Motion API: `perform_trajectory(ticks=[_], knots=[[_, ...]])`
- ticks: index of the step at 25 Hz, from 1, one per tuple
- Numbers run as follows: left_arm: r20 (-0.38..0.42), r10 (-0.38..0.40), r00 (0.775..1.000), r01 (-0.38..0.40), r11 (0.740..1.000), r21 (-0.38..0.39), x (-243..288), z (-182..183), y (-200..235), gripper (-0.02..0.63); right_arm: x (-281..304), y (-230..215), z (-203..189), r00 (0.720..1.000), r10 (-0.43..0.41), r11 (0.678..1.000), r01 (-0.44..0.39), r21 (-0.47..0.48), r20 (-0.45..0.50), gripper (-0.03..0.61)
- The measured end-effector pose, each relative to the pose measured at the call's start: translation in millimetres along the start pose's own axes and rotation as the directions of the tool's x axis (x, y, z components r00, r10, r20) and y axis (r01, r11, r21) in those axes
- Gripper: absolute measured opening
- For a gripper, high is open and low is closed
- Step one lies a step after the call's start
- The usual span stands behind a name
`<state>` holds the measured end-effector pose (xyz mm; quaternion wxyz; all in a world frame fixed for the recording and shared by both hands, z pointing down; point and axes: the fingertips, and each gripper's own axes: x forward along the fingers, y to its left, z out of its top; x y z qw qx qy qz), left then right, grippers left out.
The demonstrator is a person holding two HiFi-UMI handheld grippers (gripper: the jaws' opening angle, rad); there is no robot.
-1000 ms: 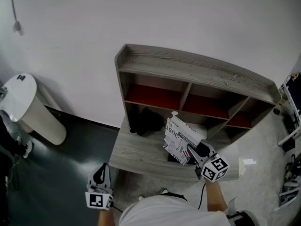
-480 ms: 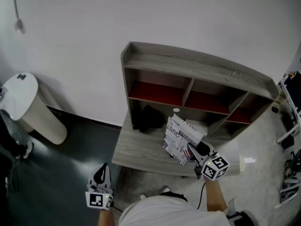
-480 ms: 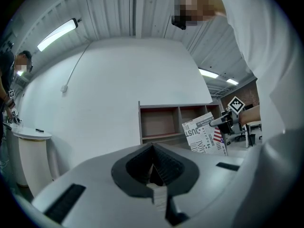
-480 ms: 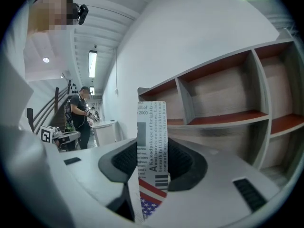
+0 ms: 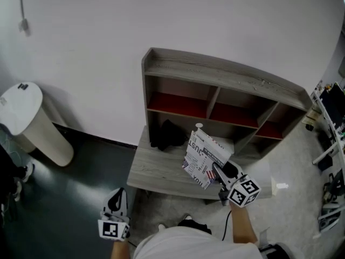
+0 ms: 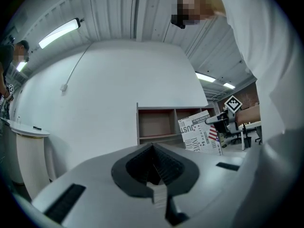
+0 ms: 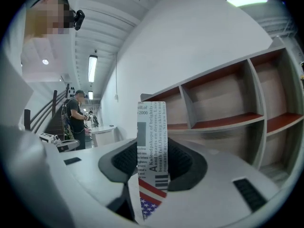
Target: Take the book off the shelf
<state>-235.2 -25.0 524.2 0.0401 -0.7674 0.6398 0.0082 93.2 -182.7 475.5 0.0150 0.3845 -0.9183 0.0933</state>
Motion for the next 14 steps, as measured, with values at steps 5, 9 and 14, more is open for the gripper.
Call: perform_trajectory(ticks=[5,9,14], knots=[[0.002,-0.002,1.000,0.002,1.000,-0.016,-9,-5,-4,0.017,-11,7,2,1.000,0.006,1.000,-0.006,0.005,0.021,0.178],[-0.006,-0.008,1.000,0.007,1.000,-0.016,-13,-10,-7,0.017,-17,10,0,1.000,0.004,1.000,-0.004,-0.009,0.022,0.178],[-0.009,-0.019,1.000,0.019,1.000,-0.020,-8,-13,-15,0.017,-23,11,2,0.999,0.012,1.000,-0.012,-0.013,0.036,0.178]])
